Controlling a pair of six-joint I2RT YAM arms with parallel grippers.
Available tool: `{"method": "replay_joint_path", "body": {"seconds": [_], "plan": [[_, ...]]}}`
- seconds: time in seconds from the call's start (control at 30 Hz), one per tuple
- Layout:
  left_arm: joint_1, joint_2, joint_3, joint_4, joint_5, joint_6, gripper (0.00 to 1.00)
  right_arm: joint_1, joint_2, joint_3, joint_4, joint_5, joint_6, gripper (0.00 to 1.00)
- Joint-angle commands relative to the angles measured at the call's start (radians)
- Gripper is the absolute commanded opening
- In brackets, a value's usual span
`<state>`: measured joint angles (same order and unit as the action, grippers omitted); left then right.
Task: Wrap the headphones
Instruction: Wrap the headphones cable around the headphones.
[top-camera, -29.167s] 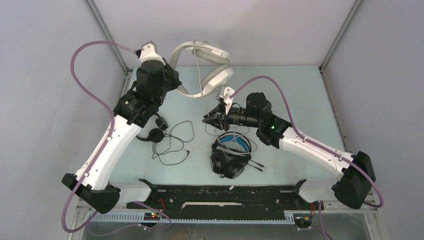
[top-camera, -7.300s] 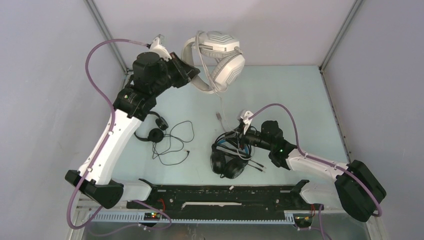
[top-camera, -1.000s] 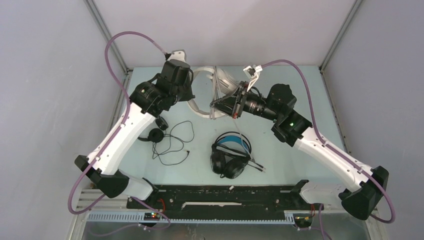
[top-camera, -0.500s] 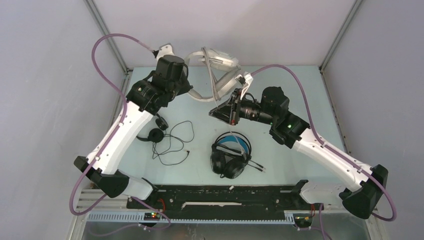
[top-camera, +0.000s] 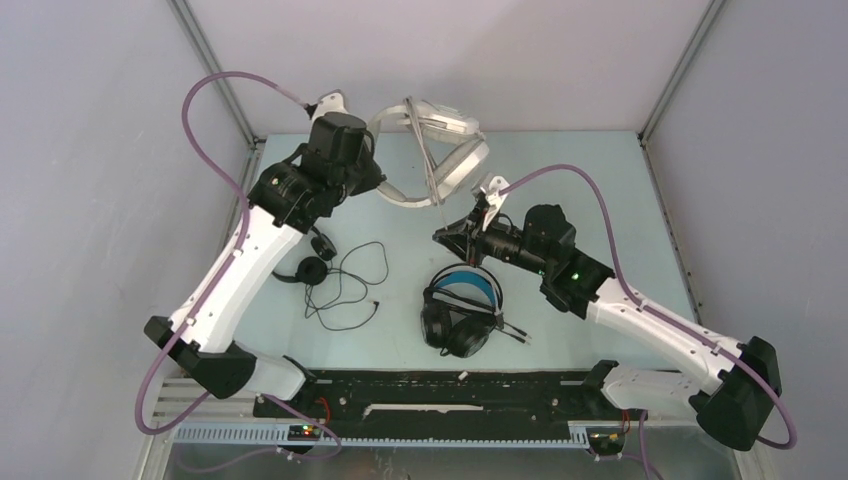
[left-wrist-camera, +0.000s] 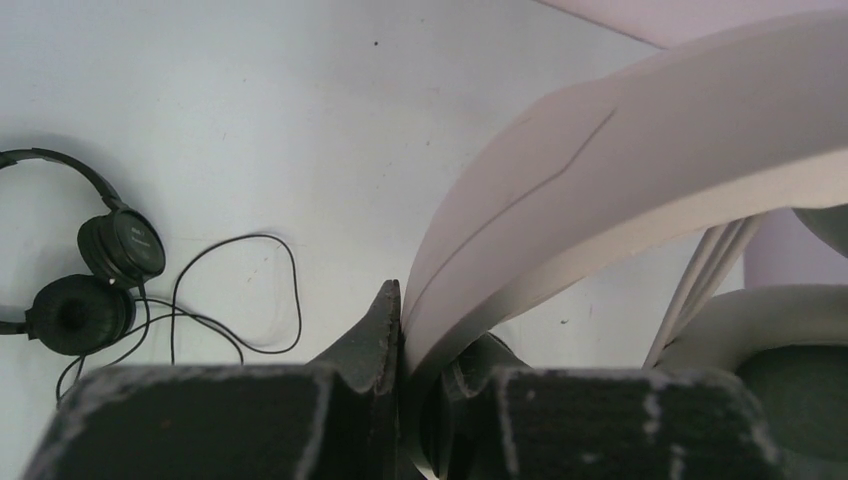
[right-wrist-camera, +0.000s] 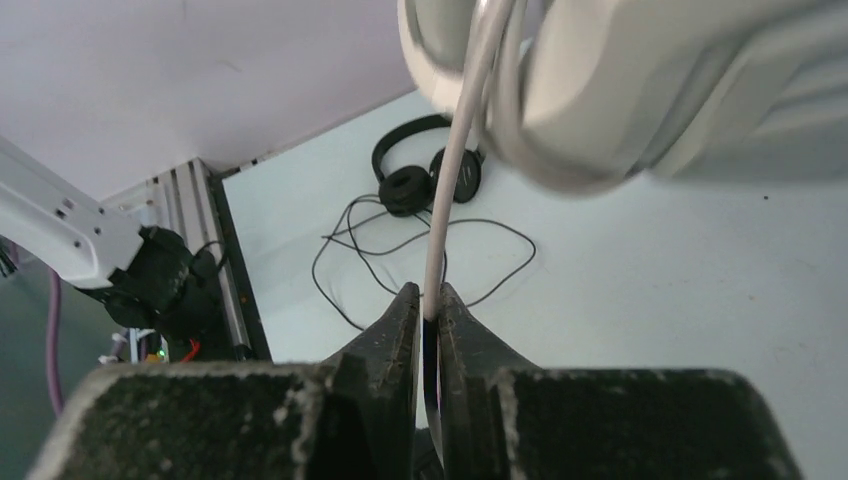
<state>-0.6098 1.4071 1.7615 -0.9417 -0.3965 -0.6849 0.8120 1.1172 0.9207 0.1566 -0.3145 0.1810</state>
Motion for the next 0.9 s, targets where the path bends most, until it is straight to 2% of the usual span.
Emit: {"method": "replay_joint_path", "body": {"seconds": [0.0, 0.33, 0.87], "plan": [[0.01, -0.08, 0.048, 0.153, 0.02, -0.079, 0.0, 0.001, -0.004, -0.055, 0.086, 0.009, -0.077, 0.14], [0.01, -0.103, 0.048, 0.163, 0.065, -0.092, 0.0, -0.01, 0.037, -0.216, 0.253, -0.034, -0.1, 0.22], [0.011, -0.127, 0.049, 0.163, 0.082, -0.1, 0.0, -0.022, 0.155, -0.363, 0.445, -0.071, -0.081, 0.36]]}}
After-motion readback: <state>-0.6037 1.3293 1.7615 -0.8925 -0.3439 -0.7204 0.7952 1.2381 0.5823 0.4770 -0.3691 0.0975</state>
